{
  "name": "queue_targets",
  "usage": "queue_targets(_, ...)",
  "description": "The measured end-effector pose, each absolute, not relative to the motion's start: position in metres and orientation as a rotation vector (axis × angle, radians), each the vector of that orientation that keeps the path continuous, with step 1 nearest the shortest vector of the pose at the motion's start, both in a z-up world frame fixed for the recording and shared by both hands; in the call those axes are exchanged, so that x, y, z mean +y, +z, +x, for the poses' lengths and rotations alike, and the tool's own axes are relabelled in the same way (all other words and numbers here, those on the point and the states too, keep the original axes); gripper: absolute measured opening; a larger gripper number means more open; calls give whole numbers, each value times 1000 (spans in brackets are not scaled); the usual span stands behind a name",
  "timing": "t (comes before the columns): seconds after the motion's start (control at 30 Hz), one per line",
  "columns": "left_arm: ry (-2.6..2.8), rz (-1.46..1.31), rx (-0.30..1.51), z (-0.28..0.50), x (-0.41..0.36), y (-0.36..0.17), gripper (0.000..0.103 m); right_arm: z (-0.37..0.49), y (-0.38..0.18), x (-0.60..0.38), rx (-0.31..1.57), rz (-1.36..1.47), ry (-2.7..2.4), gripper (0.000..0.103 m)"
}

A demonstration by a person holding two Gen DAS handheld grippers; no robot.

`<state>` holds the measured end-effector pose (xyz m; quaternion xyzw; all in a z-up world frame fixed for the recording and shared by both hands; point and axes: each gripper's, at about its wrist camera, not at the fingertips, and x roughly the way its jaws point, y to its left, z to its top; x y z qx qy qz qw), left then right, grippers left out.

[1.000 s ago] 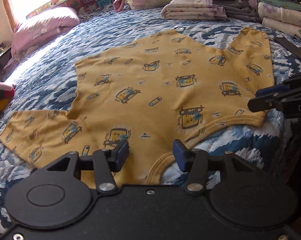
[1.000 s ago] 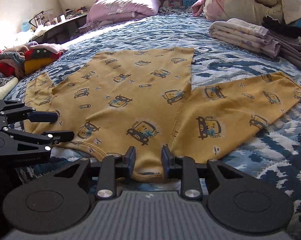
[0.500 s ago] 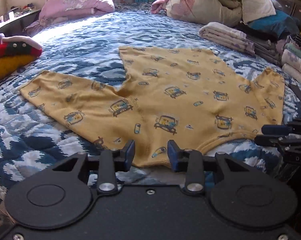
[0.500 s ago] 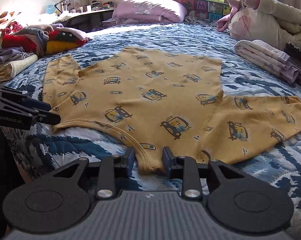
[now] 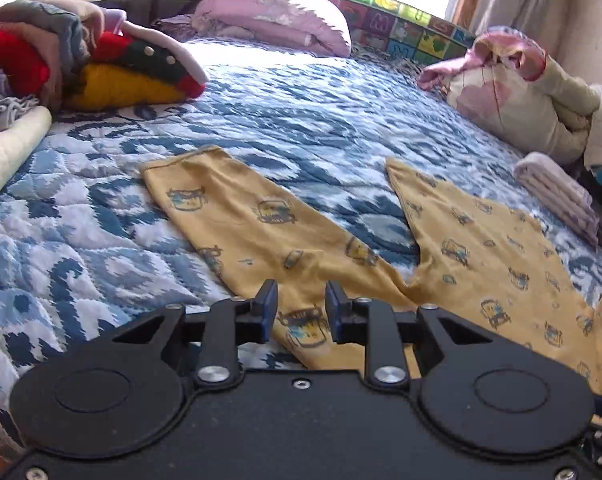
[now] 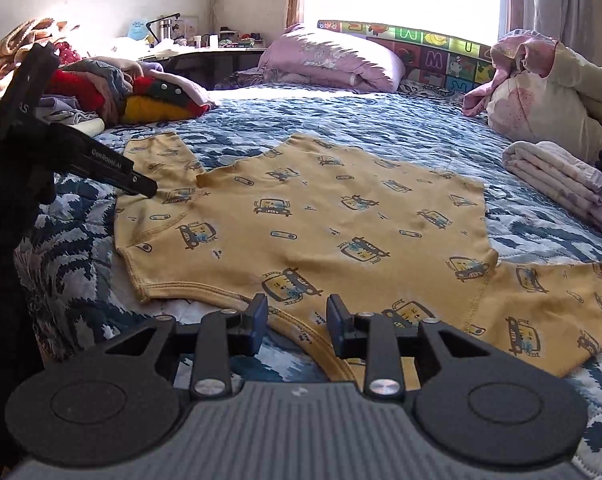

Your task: Fold clothes

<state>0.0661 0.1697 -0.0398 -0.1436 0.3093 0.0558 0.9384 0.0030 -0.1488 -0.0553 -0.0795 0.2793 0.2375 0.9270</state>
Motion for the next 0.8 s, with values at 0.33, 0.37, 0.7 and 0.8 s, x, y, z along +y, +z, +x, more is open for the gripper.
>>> queue_targets(0.33, 279, -583, 549, 103, 259, -55, 24, -1, -41, -69, 462, -309, 676, 31)
queue_targets(0.37, 276, -619, 545, 108, 266, -57, 24, -1, -41, -55, 456, -329, 698, 31)
queue_targets(0.7, 297, -695, 555, 129, 288, -65, 3, 18, -52, 21, 580, -401, 821, 17)
queue_targets(0.8, 338, -645, 573, 130, 286, -64, 9, 20, -52, 14, 603, -365, 855, 17)
